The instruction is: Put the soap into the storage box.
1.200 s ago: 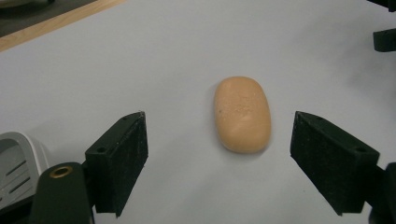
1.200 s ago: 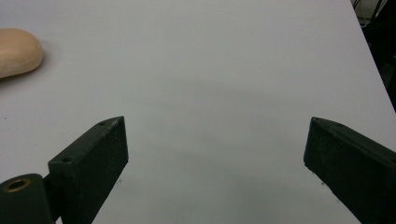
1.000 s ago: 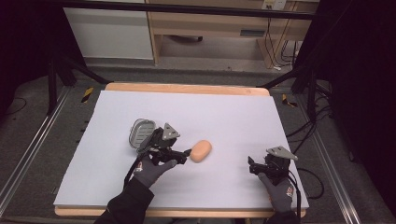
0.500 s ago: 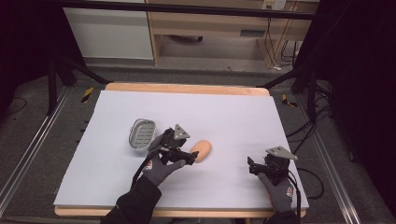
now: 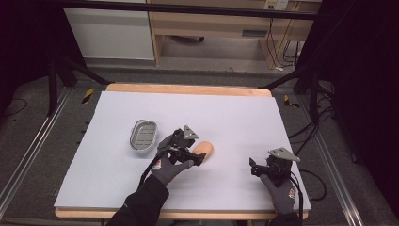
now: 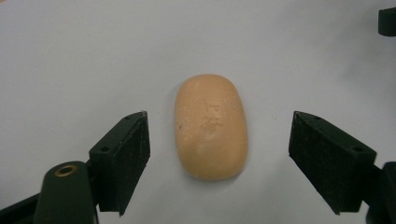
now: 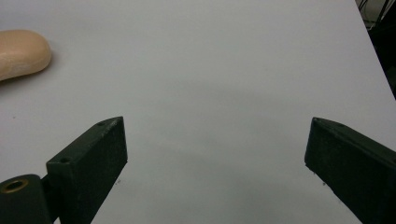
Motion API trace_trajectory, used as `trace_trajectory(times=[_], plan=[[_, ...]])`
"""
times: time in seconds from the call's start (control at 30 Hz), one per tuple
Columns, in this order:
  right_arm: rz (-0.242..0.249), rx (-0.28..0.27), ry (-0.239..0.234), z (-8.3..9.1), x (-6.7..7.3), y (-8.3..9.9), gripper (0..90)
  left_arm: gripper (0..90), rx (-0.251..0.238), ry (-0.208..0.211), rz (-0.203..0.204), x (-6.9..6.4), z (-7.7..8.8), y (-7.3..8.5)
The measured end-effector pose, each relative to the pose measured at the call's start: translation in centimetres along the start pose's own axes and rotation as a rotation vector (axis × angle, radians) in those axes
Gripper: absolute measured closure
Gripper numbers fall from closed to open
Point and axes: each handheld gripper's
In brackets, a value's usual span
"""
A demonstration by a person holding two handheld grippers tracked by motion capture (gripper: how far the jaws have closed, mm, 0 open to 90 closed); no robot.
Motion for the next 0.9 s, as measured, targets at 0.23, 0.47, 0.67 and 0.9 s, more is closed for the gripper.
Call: trace_trajectory(times=[0.23,0.47,0.67,0.9], plan=[[0.001,0.009,0.000,-0.1,0.1,0.0,6.1,20.1,0.018,0.003,-0.011,-0.1,-0.5,-0.5],[0.000,0.006,0.000,0.0,0.1,0.0,6.0,20.7,0.034,0.013,-0.018,-0.2,-1.4,-0.9],[-0.002,0.007,-0.003,-0.1,0.1,0.0,6.0,21.2,0.057,0.015,-0.021,-0.2,-2.2,-1.0],[-0.003,0.010,-0.006,-0.1,0.1,0.0,6.1,21.1,0.080,0.023,-0.021,-0.3,-3.1,-1.2]])
Point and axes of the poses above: each handheld gripper's, and its own axes: z roughly backward along the jaws, y roughly out of its underside, x roughly to its left, and after that the axes turned 6 degrees about x, right-handed
